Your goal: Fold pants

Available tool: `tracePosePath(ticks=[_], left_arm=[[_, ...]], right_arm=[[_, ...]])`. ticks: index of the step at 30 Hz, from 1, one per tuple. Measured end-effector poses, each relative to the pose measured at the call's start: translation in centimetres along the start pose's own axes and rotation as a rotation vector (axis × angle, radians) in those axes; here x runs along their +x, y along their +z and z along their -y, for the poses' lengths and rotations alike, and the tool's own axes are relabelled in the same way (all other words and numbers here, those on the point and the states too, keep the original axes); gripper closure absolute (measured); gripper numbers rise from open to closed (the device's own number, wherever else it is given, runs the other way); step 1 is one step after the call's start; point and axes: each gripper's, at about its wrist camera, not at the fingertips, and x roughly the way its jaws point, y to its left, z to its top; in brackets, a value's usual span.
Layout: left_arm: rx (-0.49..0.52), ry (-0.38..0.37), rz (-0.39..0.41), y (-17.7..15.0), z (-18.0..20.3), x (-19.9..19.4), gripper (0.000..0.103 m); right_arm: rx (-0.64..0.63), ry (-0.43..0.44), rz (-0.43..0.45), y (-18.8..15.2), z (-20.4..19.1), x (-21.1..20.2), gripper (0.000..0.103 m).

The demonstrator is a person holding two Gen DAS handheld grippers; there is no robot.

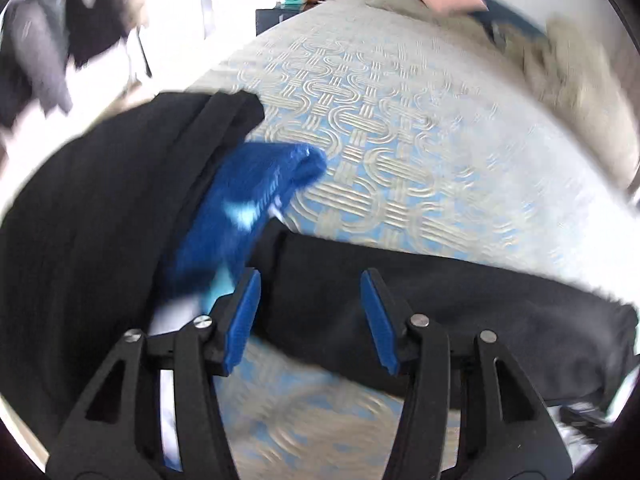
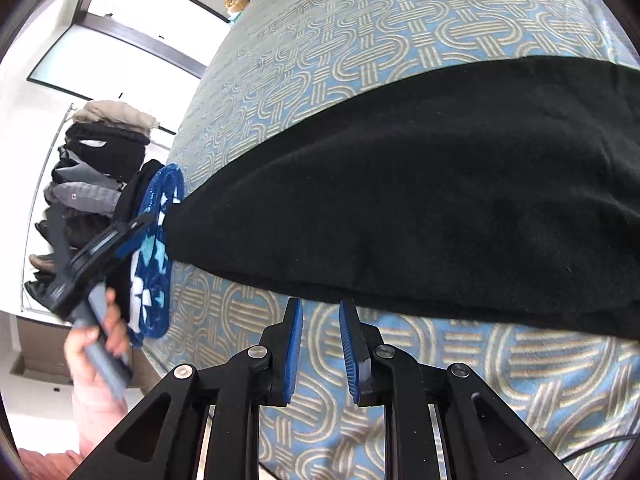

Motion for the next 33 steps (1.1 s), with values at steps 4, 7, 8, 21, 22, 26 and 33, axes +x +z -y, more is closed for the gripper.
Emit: tracePosePath(ticks=[4,7,8,21,22,26,33], left_arm=[[0.057,-0.055,-0.202,0.6,-0.2,5.2,0.049],[0.077,-0.052,-0.21,0.5,-0.3,6.7,0.049],[0.099,-0.021,-0.183,0.6,0.0,6.6,0.065],[-0.009,-0.031,-0.032,0.1,-0.4,-3.2,0.032],[-0.027,-0.097,-0.063,-1.0,0.0,-3.2,0.03],[-0.071,-0.203,-0.248,-4.0,1.2,0.3,0.03],[-0.355,-0.322,-0.342,-4.4,-1.4,4.2,0.028]], right_arm=[[0.018,0.002,0.024,-0.5,0.7,-0.9,0.084],[0.035,0.0,0.034,-0.7,1.2,-1.2,0.084],[0.046,-0.003,0.036,-0.8,1.4,-1.3,0.084],[0.089,0.008,0.047,-0.7,2.5,-1.3,0.084],[0.087,0.011,0.047,-0.7,2.4,-1.2,0.084],[0.065,0.018,0.042,-0.9,1.7,-1.2,0.084],[0.007,-0.018,0.067,-1.4,1.2,-1.9,0.084]])
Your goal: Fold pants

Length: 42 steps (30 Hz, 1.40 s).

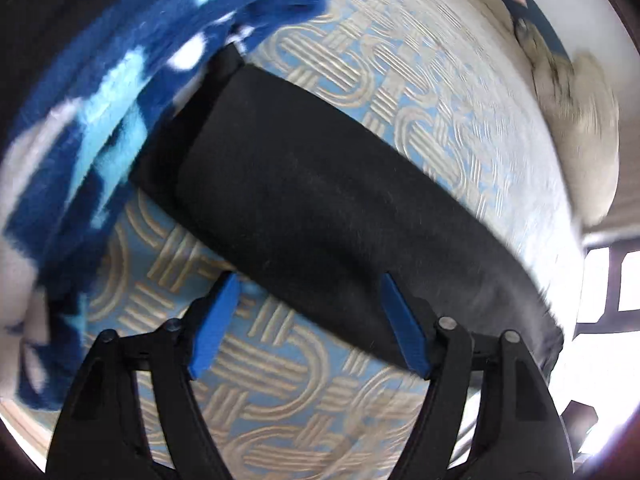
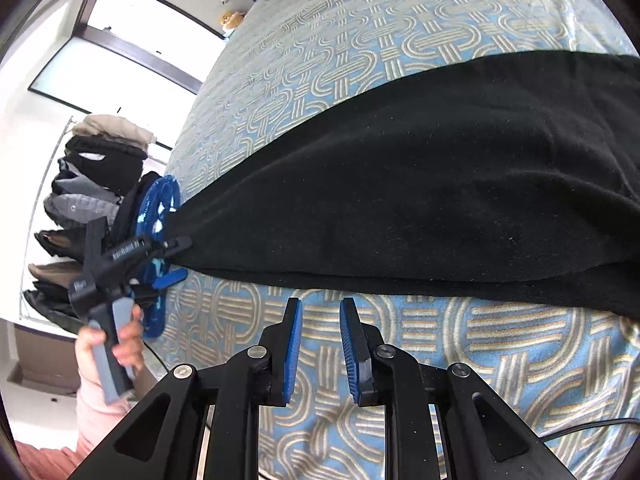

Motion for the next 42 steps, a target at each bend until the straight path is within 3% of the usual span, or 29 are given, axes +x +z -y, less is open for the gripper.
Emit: tracePosePath(ticks=[4,8,10,12,13,19,22,25,29,33,35,39,42], left_arm=[[-0.068,-0.084,0.005,1.6,-0.9,0.1,0.024],[-0.239,-0.278,0.023,3.7,-4.3,1.1,0.023],[-0.279,-0.349,0.04,3.5,-5.1,0.6,0.033],[-0.259,-0.34,0.052,3.3,-5.2,0.6,0.078],[-0.242,-0.345,0.052,3.2,-5.0,0.5,0.088],[-0.181,-0.334,0.085,3.4,-4.3,-0.3,0.089],[-0.138,-0.287,0.106,3.3,-3.5,-0.2,0.089],[-0.069,-0.222,0.144,3.2,-2.2,-0.5,0.089],[0.046,-0.163,0.209,2.8,0.0,-2.0,0.089],[0.186,-0.117,0.28,2.0,3.5,-4.0,0.089],[0.27,-0.113,0.31,1.2,5.7,-4.9,0.089],[0.435,-0.138,0.324,-0.8,10.5,-6.0,0.089],[0.543,-0.158,0.29,-2.7,14.2,-5.7,0.089]], right_arm=[[-0.042,-0.053,0.065,-0.2,-0.4,-0.5,0.084],[-0.091,-0.053,0.081,0.3,-1.7,-0.2,0.084],[-0.074,-0.031,0.072,0.8,-1.9,0.3,0.084],[-0.051,-0.027,0.063,1.2,-2.0,0.9,0.084],[-0.04,-0.021,0.058,1.5,-2.1,1.2,0.084],[-0.069,0.003,0.063,2.8,-3.5,2.2,0.084],[-0.084,0.037,0.078,4.0,-4.7,2.8,0.084],[-0.115,0.01,0.072,5.3,-5.6,4.9,0.084],[0.02,0.011,-0.07,5.7,-2.6,9.3,0.085],[0.114,0.117,-0.06,5.5,-0.6,7.6,0.084],[0.116,0.152,-0.006,5.0,0.3,5.1,0.084],[0.132,0.147,0.078,3.9,2.7,0.9,0.084],[0.191,0.142,0.119,2.7,5.5,-1.5,0.084]])
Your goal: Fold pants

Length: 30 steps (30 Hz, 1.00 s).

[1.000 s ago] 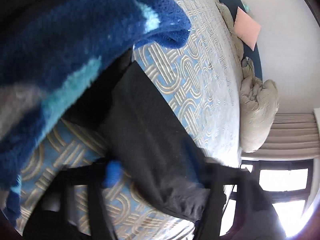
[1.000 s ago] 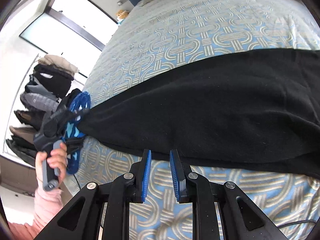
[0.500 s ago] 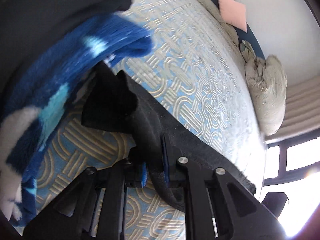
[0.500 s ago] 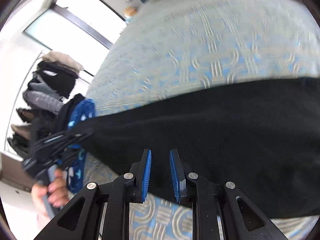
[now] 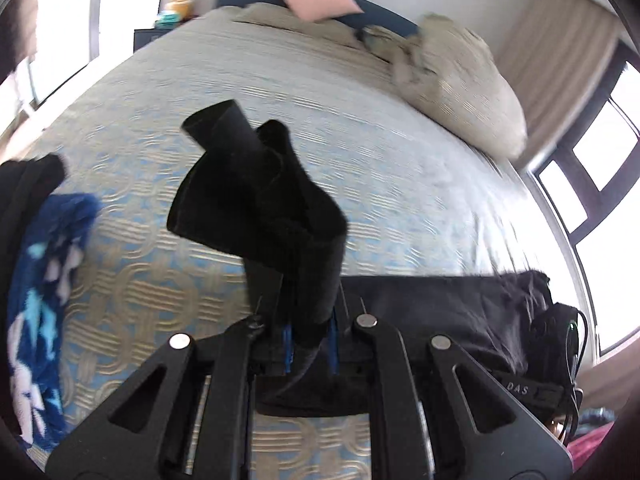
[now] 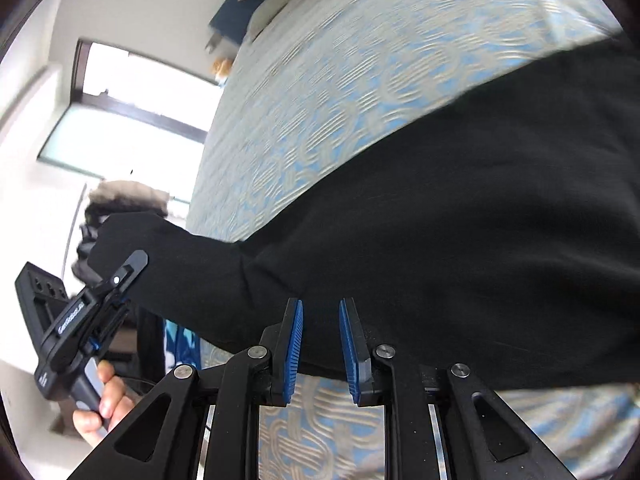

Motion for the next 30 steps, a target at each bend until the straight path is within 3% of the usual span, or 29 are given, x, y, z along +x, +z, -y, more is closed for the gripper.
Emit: tracePosePath(ticks=[6,10,14,15,18,21,23,26,27,28,30], left_arm=[[0.115,-0.105,-0.064,-0.6,8.0,3.0,0.089],[0.162,-0.084,-0.112,-1.6,13.9,7.4,0.088],[0.24,-0.074,-0.268,-5.6,18.2,12.4,0.085],[0.243,-0.066,-0.303,-6.3,18.6,13.1,0.075],[0.267,-0.065,-0.345,-7.5,18.8,12.9,0.059],[0.303,-0.044,-0.301,-6.7,18.1,10.5,0.039],[0.308,-0.02,-0.249,-5.8,16.6,8.1,0.037],[0.282,0.015,-0.19,-4.6,13.4,5.1,0.028],[0.269,0.035,-0.17,-4.4,12.2,4.4,0.027],[0.259,0.065,-0.152,-4.3,10.9,3.7,0.027],[0.241,0.119,-0.152,-4.2,8.1,3.3,0.027]], right_arm=[[0.107,0.013,0.112,-1.7,4.8,-5.6,0.084],[0.161,-0.005,0.174,-2.9,8.0,-8.8,0.084],[0.21,-0.018,0.198,-3.8,10.6,-10.8,0.084],[0.215,-0.023,0.202,-3.9,10.9,-11.1,0.084],[0.244,-0.032,0.211,-4.2,12.6,-12.0,0.083],[0.26,-0.02,0.209,-4.0,13.3,-12.1,0.083],[0.23,-0.004,0.197,-3.7,12.8,-11.9,0.083],[0.176,0.022,0.171,-1.7,11.3,-11.2,0.067],[0.17,0.025,0.165,-1.3,10.9,-10.9,0.054],[0.17,0.029,0.16,-0.7,10.6,-10.6,0.049],[0.184,0.035,0.151,0.5,10.5,-10.0,0.049]])
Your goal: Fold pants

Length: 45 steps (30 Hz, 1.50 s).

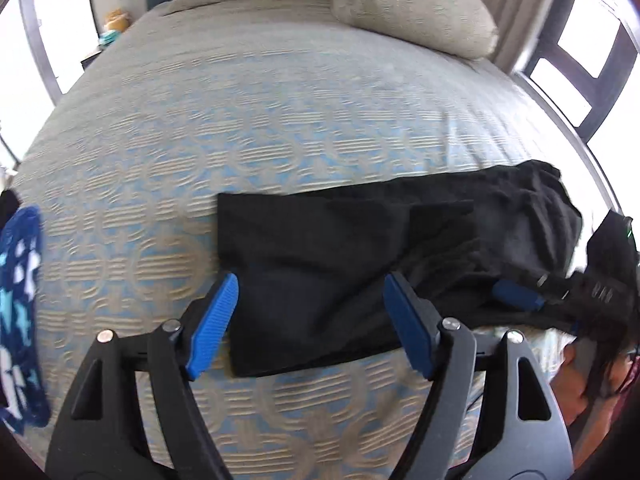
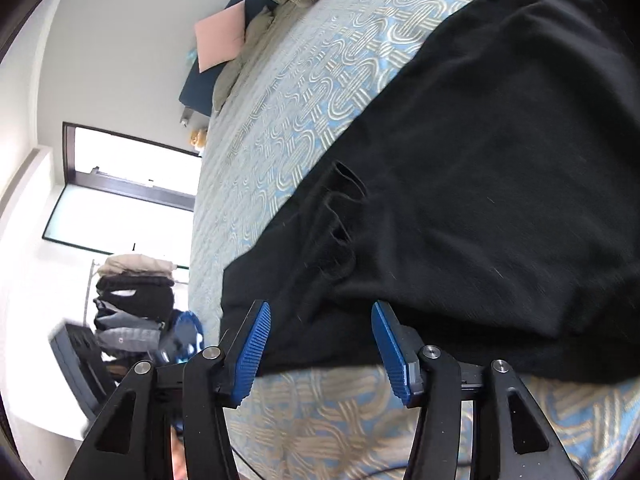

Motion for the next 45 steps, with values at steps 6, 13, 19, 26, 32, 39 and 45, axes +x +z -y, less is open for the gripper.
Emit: tracePosePath(ticks=[6,13,19,26,32,39,45], left_arm=[[-0.139,0.01,-0.094,-3.0,-6.4,2.1,0.027],[-0.087,-0.076,-0.091,-3.3,-5.2,3.1,0.027],[-0.002,-0.07,-0.129,-3.8,-3.2,4.6,0.041],[-0.034,-0.083,-0.139,-4.0,-3.4,4.9,0.05],[-0.003,-0.079,-0.121,-4.3,-3.2,4.6,0.05],[0.016,-0.079,-0.122,-4.2,-3.0,4.1,0.05],[0.023,-0.08,-0.1,-3.6,-2.8,3.6,0.036]], right_arm=[[0.033,-0.01,-0.046,3.3,-0.5,1.8,0.049],[0.014,-0.092,-0.095,4.0,-1.1,4.1,0.057],[-0.106,-0.108,-0.026,2.9,-3.5,3.0,0.097],[-0.236,-0.051,0.122,2.6,-7.0,-2.2,0.097],[-0.034,-0.196,0.0,2.1,-1.2,0.6,0.094],[-0.032,-0.148,-0.035,1.7,-2.1,2.2,0.044],[0.079,-0.07,-0.066,3.0,-2.1,5.6,0.043]])
